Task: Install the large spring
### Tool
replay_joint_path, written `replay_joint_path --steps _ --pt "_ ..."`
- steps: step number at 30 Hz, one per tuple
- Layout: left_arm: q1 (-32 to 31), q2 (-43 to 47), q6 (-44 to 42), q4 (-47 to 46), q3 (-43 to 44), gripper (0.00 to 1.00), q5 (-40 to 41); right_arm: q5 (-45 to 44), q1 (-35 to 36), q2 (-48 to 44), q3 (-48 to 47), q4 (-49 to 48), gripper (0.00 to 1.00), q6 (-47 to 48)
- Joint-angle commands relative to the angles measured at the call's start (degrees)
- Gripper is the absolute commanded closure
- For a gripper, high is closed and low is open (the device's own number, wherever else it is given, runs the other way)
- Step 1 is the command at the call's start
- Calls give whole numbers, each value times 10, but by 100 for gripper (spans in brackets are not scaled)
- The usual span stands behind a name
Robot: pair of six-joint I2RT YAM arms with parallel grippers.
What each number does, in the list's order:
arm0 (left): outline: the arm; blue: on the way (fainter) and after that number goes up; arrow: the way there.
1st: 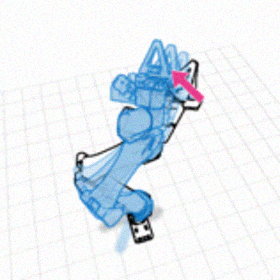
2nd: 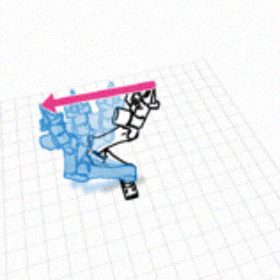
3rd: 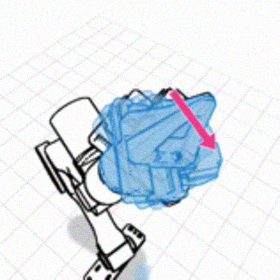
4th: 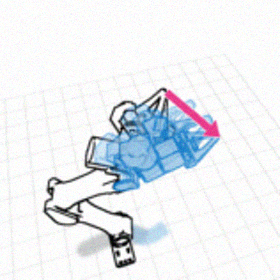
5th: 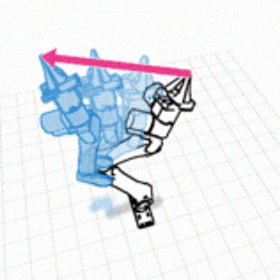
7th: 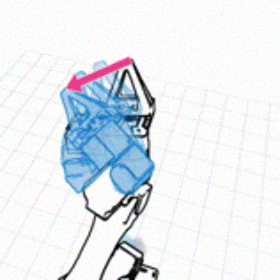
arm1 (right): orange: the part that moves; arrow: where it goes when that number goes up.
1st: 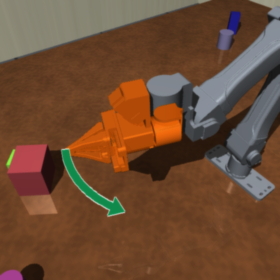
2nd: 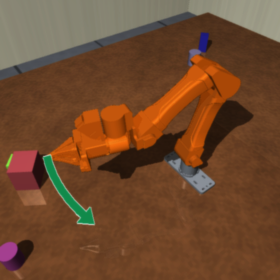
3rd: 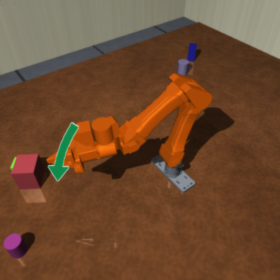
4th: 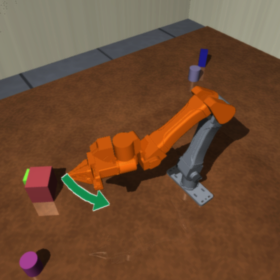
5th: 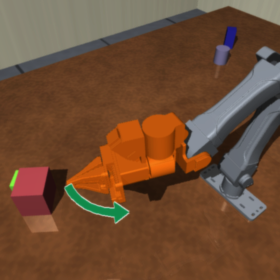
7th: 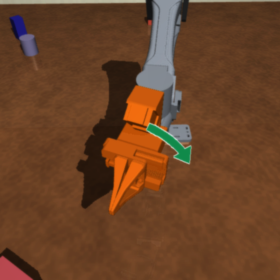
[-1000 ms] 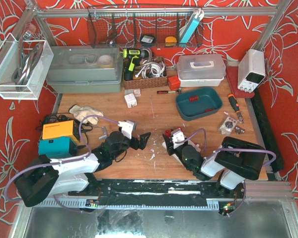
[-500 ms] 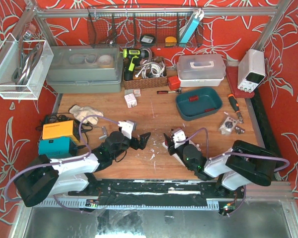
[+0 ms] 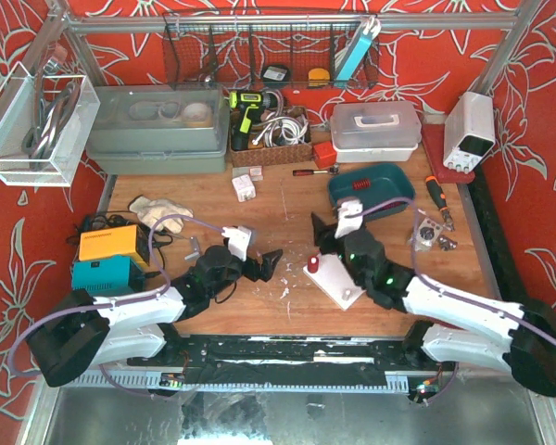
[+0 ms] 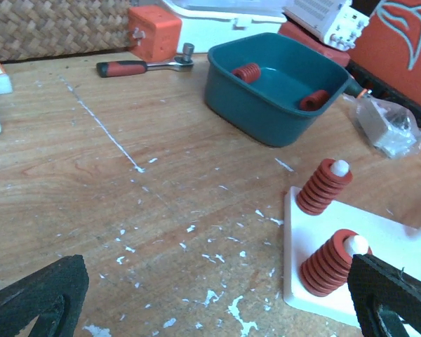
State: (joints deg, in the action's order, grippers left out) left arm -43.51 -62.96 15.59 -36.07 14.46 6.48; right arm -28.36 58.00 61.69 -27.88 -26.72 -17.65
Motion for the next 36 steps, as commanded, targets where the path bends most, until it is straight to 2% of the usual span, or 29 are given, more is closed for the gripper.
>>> replay_joint_path --steps 1,3,7,11,17,21,26,29,33,36 --pt "-1 -5 -18 -21 0 0 -41 40 -79 -43 -61 268 32 -144" --pt "-1 -8 -24 -26 1 0 -66 51 -120 -47 -82 301 28 -168" --pt "-1 -12 -33 -42 0 0 -107 68 -192 -7 -140 359 27 -179" --pt "-2 -13 -36 -51 -1 0 -131 126 -279 66 -201 394 31 -208" --pt "-4 -11 -38 -50 0 0 -125 114 -344 179 -250 370 39 -306" --pt "-4 -7 -40 -44 -1 0 -115 168 -401 244 -258 304 44 -391" --pt "-4 0 -42 -44 -4 0 -112 237 -439 336 -297 243 51 -437" --pt "-4 7 -43 -55 -8 0 -128 232 -444 376 -343 269 50 -443" --pt "-6 18 -44 -72 -16 0 -158 228 -450 409 -359 246 49 -461" --pt "-7 19 -44 -65 -14 0 -148 232 -451 431 -370 234 50 -476"
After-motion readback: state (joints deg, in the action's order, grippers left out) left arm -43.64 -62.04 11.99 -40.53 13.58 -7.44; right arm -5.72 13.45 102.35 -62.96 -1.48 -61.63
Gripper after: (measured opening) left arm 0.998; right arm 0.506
